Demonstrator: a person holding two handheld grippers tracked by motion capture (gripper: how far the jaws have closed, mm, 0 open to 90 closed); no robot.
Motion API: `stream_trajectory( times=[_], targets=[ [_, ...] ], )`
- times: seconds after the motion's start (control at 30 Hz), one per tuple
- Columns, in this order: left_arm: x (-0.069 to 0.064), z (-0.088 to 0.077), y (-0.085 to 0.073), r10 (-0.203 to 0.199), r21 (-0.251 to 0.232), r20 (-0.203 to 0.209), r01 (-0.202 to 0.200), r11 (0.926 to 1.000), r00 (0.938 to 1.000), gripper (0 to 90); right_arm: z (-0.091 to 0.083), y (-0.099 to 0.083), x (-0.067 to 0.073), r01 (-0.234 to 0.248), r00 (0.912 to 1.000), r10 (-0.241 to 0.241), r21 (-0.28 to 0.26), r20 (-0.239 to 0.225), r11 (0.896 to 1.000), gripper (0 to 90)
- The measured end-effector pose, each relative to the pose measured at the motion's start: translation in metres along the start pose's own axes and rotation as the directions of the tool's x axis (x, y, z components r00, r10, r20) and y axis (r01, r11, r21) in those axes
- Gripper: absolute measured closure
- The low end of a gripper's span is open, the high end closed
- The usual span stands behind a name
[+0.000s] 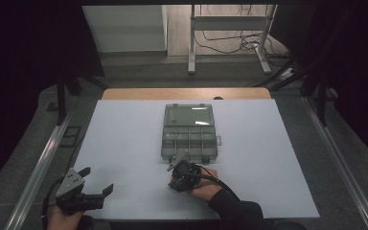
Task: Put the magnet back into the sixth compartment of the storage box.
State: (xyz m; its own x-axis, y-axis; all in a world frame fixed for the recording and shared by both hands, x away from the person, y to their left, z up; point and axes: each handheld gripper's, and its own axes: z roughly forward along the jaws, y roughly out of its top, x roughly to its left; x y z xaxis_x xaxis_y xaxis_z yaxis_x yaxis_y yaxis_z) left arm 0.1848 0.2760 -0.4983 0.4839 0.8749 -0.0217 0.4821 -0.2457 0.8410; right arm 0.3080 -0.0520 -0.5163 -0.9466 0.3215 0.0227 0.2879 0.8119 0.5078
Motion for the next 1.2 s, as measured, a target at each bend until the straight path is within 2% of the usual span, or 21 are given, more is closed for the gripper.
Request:
stream_trajectory(
  times=[0.6,1.2],
  targets=[
    [-0.001,0.000,0.000,0.008,0.004,0.000,-0.008,1.0000,1.0000,1.4,-0.007,0.000,-0.003,-0.009,0.9999,0.009,-0.026,-0.013,1.000,62.3],
    [-0.001,0.001,0.000,0.011,0.006,0.000,-0.011,0.9999,0.9999,1.4,-0.019,0.000,-0.008,-0.046,0.9986,0.044,-0.062,-0.028,0.997,62.3]
  ],
)
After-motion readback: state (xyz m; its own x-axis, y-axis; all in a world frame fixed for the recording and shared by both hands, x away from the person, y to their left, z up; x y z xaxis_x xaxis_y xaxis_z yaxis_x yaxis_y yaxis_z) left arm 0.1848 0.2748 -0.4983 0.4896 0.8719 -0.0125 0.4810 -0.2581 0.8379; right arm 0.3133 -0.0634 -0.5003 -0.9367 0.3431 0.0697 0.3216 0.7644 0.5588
